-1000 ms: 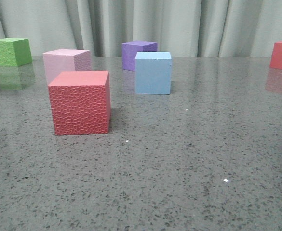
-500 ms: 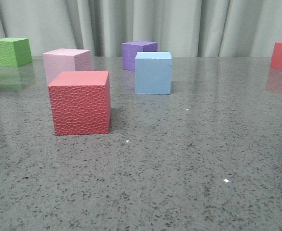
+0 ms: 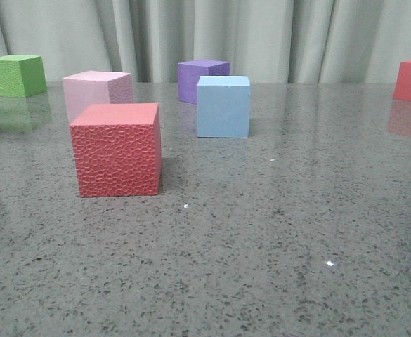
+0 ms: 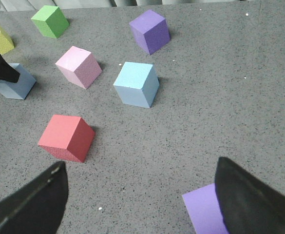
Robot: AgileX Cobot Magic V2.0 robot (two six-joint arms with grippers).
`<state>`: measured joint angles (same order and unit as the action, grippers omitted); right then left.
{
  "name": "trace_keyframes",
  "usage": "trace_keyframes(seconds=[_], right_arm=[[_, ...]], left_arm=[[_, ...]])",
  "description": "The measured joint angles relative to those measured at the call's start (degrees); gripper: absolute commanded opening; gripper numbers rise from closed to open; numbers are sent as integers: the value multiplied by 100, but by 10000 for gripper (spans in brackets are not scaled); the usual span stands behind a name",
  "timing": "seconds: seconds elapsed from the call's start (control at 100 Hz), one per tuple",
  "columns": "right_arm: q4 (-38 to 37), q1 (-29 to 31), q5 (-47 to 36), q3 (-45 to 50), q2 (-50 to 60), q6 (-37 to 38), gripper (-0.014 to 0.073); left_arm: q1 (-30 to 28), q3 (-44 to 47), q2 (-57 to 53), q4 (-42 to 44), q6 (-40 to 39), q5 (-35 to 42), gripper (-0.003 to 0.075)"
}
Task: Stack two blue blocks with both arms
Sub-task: 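Grasp the second light-blue cube with the left gripper and lift, then carry the held cube over the placed blue cube and lower it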
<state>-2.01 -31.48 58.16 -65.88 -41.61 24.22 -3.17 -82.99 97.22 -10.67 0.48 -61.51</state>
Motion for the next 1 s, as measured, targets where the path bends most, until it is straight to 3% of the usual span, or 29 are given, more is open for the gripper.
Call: trace_keyframes(seconds=[0.29, 0.7, 1.0], right_arm=[[0, 0, 0, 0, 0, 0, 611], [-41, 0, 25, 0, 0, -9, 611], [-208, 0, 177, 0, 0, -9, 611]], left_arm=[[253, -1235, 23, -66, -391, -503, 309], [1743, -2674, 248, 226, -2096, -825, 309], [2818, -3172, 1013, 273, -2645, -825, 309]])
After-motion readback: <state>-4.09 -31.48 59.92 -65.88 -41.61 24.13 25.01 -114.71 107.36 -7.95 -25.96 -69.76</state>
